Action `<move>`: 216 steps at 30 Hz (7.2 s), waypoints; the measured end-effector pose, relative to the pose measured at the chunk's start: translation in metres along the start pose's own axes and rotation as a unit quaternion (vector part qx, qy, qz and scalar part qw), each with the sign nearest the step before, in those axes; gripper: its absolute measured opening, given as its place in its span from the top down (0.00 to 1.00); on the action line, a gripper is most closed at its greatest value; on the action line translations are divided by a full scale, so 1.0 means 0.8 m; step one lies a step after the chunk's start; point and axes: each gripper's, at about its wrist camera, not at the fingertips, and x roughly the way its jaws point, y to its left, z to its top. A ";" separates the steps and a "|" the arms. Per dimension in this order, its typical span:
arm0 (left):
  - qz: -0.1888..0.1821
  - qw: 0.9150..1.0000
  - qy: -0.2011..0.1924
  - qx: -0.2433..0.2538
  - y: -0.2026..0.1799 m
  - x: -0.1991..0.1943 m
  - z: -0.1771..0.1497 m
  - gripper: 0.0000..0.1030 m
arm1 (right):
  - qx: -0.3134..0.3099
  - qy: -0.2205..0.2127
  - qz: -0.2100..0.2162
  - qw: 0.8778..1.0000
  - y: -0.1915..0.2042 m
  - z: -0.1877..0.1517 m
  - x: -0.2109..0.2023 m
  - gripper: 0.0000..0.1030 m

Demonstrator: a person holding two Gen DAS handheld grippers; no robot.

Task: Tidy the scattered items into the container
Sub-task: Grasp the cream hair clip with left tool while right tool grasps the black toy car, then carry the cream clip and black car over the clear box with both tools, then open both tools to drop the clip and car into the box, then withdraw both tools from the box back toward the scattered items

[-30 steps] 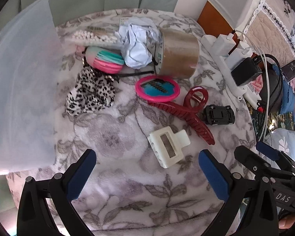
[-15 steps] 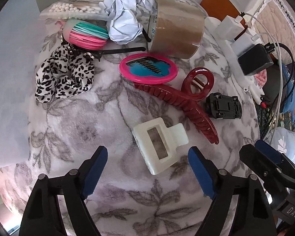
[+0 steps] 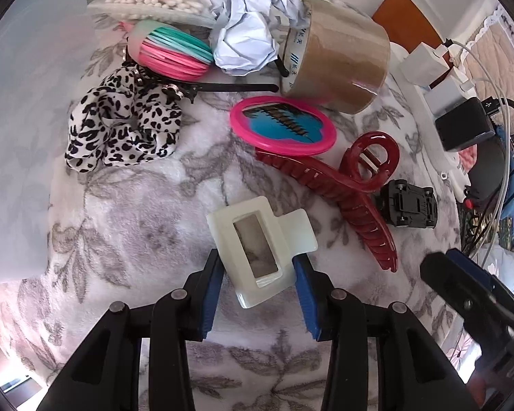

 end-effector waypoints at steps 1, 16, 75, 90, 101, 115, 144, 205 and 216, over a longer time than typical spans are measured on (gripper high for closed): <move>0.000 1.000 -0.001 0.000 0.000 0.000 0.000 0.59 | 0.001 -0.001 -0.001 1.000 0.001 0.002 0.003 0.23; -0.003 1.000 -0.003 0.003 -0.008 -0.001 0.002 0.58 | -0.002 0.018 -0.029 0.999 0.002 0.032 0.056 0.23; 0.022 0.934 -0.355 -0.023 0.093 -0.331 0.007 0.59 | -0.142 -0.214 0.054 0.965 0.200 0.052 -0.178 0.25; 0.055 0.919 -0.372 -0.118 0.199 -0.352 -0.018 0.59 | -0.251 -0.213 0.102 0.939 0.335 0.022 -0.176 0.25; 0.053 0.919 -0.360 -0.155 0.243 -0.339 -0.027 0.59 | -0.295 -0.177 0.111 0.932 0.391 0.004 -0.139 0.25; 0.046 0.928 -0.318 -0.187 0.277 -0.306 -0.013 0.58 | -0.309 -0.135 0.098 0.936 0.429 0.009 -0.091 0.25; 0.063 0.930 -0.309 -0.188 0.270 -0.303 -0.002 0.21 | -0.311 -0.140 0.105 0.934 0.423 0.021 -0.089 0.12; 0.028 0.958 -0.284 -0.034 0.084 -0.270 0.016 0.20 | -0.113 -0.143 0.059 0.981 0.171 0.040 -0.122 0.12; -0.005 0.965 -0.261 0.010 0.038 -0.232 0.010 0.20 | -0.071 -0.121 0.023 0.990 0.095 0.025 -0.101 0.12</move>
